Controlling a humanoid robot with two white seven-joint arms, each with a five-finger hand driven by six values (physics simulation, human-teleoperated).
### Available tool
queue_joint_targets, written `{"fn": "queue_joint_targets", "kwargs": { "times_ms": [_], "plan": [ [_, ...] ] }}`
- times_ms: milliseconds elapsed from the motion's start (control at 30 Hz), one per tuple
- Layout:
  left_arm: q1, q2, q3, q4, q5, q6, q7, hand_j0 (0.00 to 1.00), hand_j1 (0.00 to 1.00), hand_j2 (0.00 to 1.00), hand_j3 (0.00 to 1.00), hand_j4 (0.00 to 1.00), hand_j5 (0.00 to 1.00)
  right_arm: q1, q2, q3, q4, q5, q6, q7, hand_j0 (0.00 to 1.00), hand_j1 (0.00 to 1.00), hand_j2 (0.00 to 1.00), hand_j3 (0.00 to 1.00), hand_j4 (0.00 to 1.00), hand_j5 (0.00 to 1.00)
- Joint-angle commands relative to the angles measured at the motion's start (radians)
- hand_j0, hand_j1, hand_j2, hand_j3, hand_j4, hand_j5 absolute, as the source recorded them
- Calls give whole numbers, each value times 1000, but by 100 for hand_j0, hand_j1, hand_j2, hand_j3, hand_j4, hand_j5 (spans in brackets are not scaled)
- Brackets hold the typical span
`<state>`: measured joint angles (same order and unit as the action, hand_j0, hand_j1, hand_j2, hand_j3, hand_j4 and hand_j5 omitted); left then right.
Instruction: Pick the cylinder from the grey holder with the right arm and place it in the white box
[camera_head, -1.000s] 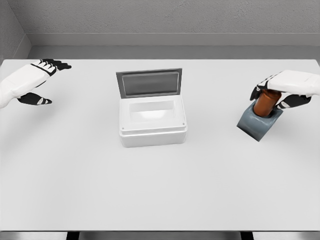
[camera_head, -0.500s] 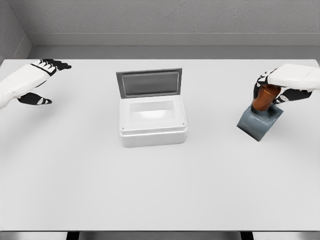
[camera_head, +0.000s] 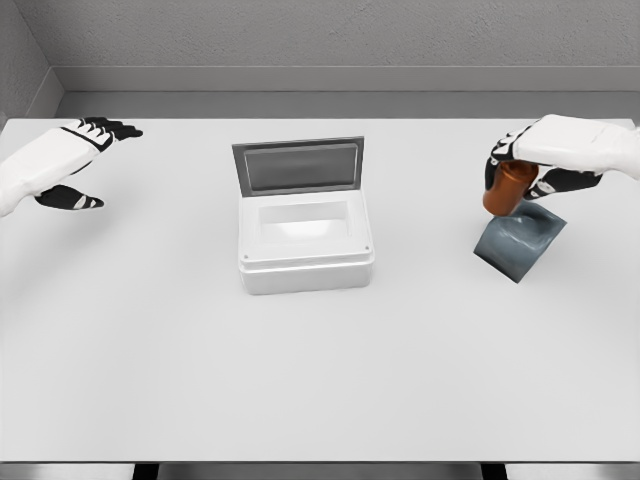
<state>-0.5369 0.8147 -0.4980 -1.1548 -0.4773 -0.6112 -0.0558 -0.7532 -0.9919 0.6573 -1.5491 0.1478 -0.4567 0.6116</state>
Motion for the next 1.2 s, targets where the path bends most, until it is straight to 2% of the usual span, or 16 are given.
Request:
{"fn": "queue_joint_targets", "kwargs": {
  "times_ms": [0,200,500,900,1167],
  "plan": [
    [0,1,1,0,6,0,1,100,100,100,100,100,100,0,27,-1,-17,-4,3,-1,48,48,48,48,48,48],
    [0,1,1,0,6,0,1,100,100,100,100,100,100,-38,87,2,-13,-5,7,-1,49,49,49,49,49,49],
    [0,1,1,0,6,0,1,100,100,100,100,100,100,-43,121,2,-17,-4,10,-1,46,46,46,46,46,46],
    [0,1,1,0,8,0,1,100,100,100,100,100,100,-69,211,12,-17,-4,10,-1,46,46,46,46,46,46],
    [21,4,1,10,14,0,2,100,100,100,100,100,100,-78,272,35,-19,-4,13,-1,46,46,46,46,46,46]
  ]
}}
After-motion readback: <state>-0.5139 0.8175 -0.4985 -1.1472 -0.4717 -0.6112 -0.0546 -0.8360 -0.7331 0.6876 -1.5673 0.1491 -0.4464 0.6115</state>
